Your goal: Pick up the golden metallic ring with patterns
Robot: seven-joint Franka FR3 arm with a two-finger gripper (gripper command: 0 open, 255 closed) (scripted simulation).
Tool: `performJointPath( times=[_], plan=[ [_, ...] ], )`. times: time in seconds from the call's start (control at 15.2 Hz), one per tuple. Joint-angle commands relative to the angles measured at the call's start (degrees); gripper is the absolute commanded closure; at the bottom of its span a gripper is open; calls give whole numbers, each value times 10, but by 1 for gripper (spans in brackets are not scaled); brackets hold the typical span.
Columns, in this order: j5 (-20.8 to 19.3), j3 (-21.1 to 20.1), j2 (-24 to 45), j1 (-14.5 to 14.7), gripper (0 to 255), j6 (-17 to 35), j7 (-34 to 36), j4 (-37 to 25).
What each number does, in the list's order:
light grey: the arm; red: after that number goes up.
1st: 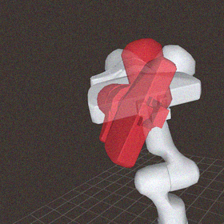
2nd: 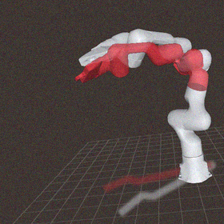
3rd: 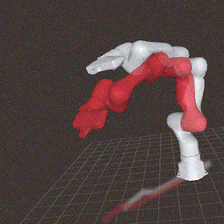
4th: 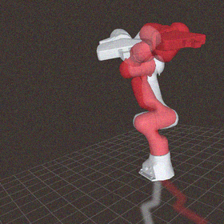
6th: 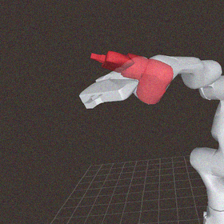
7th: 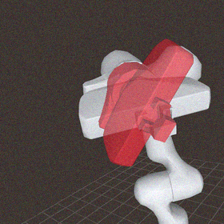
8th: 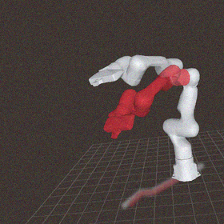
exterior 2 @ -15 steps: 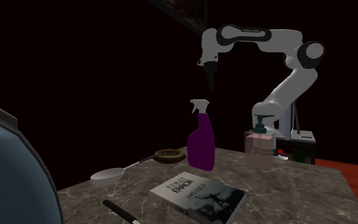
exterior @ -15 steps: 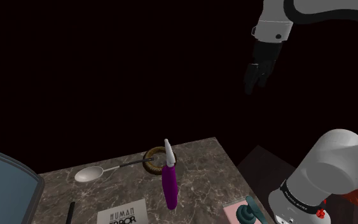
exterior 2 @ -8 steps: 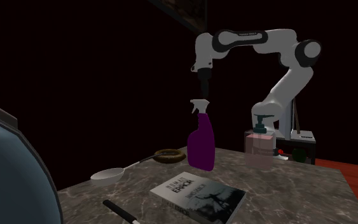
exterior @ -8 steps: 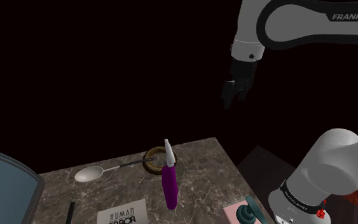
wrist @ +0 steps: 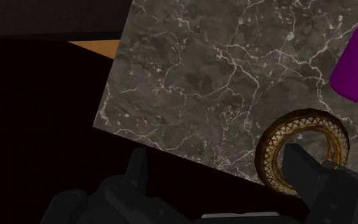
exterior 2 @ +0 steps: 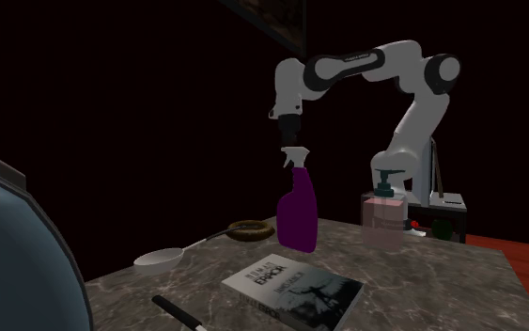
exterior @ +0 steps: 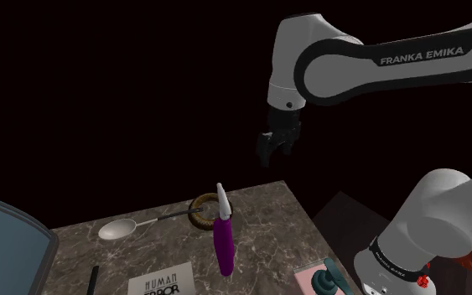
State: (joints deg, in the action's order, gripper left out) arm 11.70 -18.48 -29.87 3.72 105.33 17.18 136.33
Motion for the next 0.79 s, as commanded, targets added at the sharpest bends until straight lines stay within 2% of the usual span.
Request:
performJointPath(
  times=[0.0,0.4,0.73],
  plan=[
    [4,-20,31,3,0,28,19,-7],
    [-4,-78,141,9,0,112,82,-41],
    [-44,-120,248,14,0,172,148,-89]
  ],
)
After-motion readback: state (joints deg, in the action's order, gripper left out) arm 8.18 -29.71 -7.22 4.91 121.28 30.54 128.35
